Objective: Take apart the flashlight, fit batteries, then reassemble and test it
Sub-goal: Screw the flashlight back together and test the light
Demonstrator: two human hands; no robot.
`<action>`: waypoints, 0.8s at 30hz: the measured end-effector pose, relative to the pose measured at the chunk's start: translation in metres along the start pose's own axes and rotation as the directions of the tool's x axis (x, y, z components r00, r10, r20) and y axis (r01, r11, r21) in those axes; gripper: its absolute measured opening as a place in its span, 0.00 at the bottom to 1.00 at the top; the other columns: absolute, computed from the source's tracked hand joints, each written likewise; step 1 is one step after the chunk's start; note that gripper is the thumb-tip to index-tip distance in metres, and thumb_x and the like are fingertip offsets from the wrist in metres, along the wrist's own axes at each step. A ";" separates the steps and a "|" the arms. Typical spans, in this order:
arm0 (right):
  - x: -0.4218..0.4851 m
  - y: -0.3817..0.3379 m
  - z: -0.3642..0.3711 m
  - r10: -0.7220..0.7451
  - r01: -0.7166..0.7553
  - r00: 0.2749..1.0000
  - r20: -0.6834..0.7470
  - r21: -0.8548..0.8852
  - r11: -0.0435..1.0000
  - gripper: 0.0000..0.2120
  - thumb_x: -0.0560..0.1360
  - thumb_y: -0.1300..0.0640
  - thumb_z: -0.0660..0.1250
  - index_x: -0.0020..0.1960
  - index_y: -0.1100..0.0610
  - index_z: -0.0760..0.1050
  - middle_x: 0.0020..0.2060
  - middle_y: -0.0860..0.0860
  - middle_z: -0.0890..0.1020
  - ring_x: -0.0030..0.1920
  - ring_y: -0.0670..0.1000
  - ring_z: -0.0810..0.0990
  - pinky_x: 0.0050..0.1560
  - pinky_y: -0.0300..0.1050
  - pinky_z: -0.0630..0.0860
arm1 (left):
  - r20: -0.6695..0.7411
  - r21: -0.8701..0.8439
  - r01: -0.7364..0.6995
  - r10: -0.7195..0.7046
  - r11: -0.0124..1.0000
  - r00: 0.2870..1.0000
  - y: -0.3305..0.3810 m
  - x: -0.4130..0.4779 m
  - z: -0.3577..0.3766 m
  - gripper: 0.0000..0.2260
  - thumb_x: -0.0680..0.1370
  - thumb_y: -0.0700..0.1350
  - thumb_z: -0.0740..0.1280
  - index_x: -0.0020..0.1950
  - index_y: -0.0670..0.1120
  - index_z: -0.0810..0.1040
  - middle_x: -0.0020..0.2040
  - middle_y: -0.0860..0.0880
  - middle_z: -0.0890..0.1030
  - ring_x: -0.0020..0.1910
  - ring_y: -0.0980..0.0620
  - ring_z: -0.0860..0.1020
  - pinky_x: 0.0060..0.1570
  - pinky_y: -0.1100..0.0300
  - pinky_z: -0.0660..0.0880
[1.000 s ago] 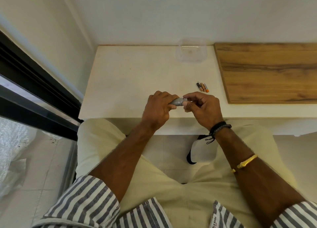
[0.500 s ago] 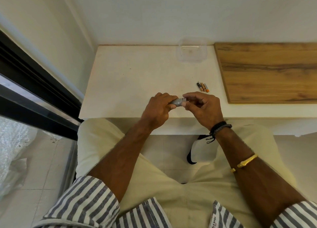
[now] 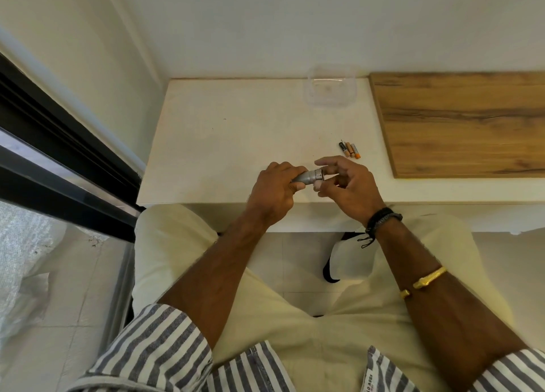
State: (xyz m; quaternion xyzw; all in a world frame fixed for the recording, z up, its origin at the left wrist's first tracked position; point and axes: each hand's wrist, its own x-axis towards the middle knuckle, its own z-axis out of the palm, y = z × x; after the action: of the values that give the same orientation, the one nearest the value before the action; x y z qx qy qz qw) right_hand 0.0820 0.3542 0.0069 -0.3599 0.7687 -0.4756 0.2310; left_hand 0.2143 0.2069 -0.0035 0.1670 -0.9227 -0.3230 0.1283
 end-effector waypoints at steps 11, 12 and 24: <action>-0.002 -0.003 0.005 0.156 -0.175 0.979 -0.129 -0.154 0.973 0.25 0.80 0.34 0.57 0.43 0.53 0.80 0.33 0.51 0.83 0.27 0.48 0.81 0.33 0.44 0.81 | 0.015 0.019 -0.044 0.044 0.999 0.999 0.003 -0.001 0.003 0.12 0.81 0.44 0.63 0.65 0.46 0.77 0.52 0.47 0.80 0.48 0.51 0.69 0.50 0.53 0.69; -0.002 -0.003 0.004 0.151 -0.158 0.984 -0.099 -0.072 0.985 0.20 0.80 0.37 0.60 0.50 0.52 0.79 0.41 0.52 0.85 0.31 0.47 0.83 0.34 0.43 0.82 | 0.017 0.024 -0.029 0.029 0.999 0.999 0.002 -0.001 0.003 0.12 0.81 0.44 0.63 0.65 0.47 0.77 0.52 0.47 0.80 0.48 0.50 0.69 0.50 0.53 0.69; -0.002 -0.001 0.003 0.104 -0.122 0.986 -0.128 -0.140 0.983 0.15 0.81 0.45 0.66 0.45 0.55 0.81 0.34 0.52 0.84 0.28 0.44 0.82 0.31 0.37 0.78 | 0.025 0.034 -0.025 0.024 0.999 0.999 0.003 0.000 0.004 0.12 0.81 0.44 0.65 0.64 0.47 0.78 0.52 0.47 0.81 0.48 0.49 0.72 0.49 0.54 0.70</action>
State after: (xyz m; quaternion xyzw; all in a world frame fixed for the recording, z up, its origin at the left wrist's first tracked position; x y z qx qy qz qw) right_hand 0.0862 0.3537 0.0067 -0.3023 0.8336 -0.4243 0.1837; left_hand 0.2123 0.2110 -0.0048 0.1539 -0.9316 -0.3074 0.1180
